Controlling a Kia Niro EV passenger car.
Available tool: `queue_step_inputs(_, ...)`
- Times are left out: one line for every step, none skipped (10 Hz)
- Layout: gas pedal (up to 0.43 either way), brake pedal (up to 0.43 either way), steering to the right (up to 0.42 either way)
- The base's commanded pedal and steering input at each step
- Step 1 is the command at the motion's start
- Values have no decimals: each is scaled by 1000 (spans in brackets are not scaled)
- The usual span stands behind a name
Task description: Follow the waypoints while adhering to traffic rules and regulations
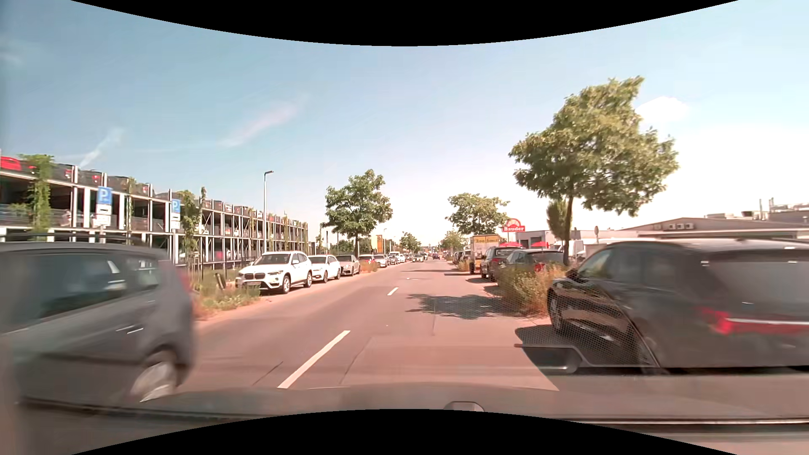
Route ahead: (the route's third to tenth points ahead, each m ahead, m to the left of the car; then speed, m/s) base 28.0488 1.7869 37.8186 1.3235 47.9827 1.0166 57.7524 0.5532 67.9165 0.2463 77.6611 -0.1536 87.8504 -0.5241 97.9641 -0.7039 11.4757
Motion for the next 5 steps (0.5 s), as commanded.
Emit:
queue_step_inputs(0,0,2)
queue_step_inputs(0,0,1)
queue_step_inputs(0,0,1)
queue_step_inputs(0,0,0)
queue_step_inputs(0,0,0)
